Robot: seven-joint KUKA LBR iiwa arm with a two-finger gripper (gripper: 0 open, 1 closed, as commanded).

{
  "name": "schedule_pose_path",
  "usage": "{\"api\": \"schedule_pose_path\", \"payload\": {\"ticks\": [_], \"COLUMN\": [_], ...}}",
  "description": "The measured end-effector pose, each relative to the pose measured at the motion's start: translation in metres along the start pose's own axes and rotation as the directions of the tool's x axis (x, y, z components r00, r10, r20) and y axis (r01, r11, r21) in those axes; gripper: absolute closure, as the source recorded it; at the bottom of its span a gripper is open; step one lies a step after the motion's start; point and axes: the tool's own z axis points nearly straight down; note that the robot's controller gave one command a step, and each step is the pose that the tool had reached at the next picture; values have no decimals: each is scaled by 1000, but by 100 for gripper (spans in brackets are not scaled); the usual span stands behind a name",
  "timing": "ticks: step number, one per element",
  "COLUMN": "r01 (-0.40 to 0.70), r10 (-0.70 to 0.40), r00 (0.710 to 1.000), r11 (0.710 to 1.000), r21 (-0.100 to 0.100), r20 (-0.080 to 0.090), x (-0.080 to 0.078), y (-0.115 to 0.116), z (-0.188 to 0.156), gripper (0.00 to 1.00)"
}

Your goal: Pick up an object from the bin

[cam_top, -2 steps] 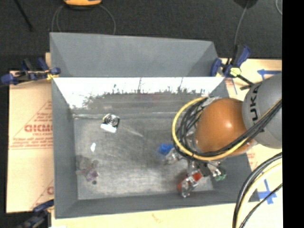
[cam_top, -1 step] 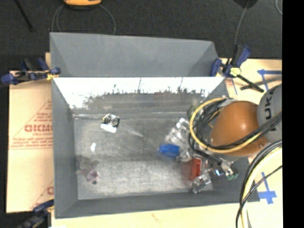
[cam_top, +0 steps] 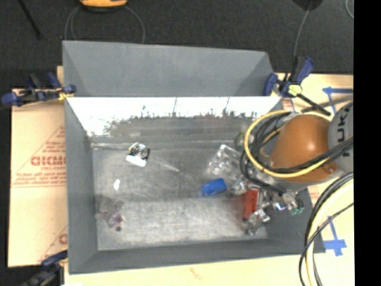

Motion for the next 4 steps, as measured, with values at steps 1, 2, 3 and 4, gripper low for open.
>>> {"api": "schedule_pose_path", "payload": {"ticks": [1,2,3,4], "r01": [-54,95,90,131], "r10": [54,-95,-90,-131], "r00": [999,995,996,991], "r11": [999,995,996,991], "r21": [3,11,10,8], "r20": [3,4,12,6], "x": [-44,-70,-72,-67], "y": [-8,44,44,60], "z": [-4,-1,-4,-144], "gripper": [0,0,100,100]}}
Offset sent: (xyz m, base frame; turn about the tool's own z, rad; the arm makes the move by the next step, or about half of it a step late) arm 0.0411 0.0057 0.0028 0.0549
